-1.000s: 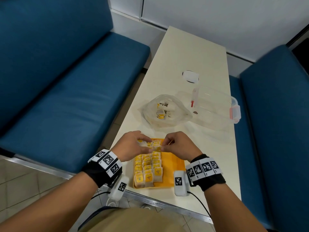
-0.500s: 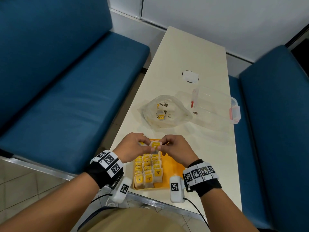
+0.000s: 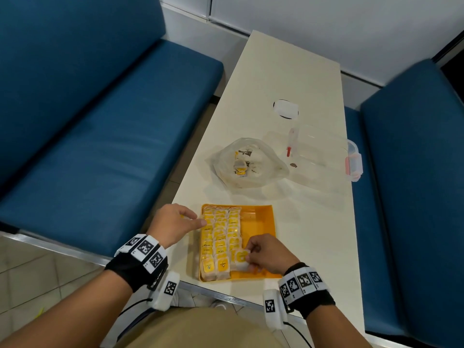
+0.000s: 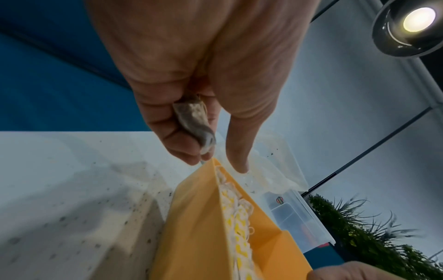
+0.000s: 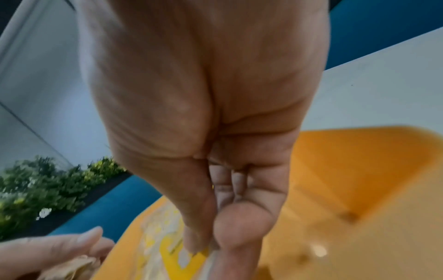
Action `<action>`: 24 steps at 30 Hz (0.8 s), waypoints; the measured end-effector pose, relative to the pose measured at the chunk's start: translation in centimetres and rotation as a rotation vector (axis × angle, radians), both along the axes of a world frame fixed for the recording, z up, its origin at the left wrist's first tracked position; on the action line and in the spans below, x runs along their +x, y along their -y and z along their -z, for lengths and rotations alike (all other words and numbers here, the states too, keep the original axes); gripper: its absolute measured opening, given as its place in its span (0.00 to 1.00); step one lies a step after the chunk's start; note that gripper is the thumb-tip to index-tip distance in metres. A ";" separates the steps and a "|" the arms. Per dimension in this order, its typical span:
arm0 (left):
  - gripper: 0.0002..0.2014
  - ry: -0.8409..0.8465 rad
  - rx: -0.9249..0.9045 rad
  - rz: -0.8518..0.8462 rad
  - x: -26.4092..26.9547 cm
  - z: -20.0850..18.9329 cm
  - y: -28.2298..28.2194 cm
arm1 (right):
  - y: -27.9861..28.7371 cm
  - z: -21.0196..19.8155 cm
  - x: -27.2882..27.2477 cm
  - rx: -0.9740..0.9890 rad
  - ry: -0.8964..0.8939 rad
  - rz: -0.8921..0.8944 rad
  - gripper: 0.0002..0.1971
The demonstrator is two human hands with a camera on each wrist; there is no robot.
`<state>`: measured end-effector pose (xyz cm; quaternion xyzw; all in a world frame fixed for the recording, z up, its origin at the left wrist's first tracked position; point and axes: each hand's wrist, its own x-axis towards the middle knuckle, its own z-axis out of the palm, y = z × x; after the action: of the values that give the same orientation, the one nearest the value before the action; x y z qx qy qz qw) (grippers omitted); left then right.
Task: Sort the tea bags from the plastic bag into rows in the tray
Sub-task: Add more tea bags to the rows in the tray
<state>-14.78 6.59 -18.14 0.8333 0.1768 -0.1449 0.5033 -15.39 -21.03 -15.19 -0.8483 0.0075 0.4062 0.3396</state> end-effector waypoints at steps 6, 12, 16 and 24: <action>0.19 -0.114 -0.011 0.062 -1.3 1.2 0.6 | -1.1 1.8 -1.0 -0.106 0.023 -0.058 0.09; 0.17 -0.135 -0.026 0.055 -1.7 1.5 1.1 | -1.6 2.8 -1.9 -0.159 0.111 0.003 0.11; 0.15 -0.138 -0.022 0.064 -2.0 1.2 1.2 | -2.0 2.9 -2.3 -0.182 0.108 0.028 0.11; 0.18 -0.186 0.017 0.096 -2.6 0.8 1.6 | -2.5 2.5 -2.4 -0.242 0.054 0.120 0.11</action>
<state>-17.41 5.03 -18.93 0.8280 0.1838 -0.2443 0.4700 -17.79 -18.48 -17.72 -0.8917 0.0980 0.3584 0.2585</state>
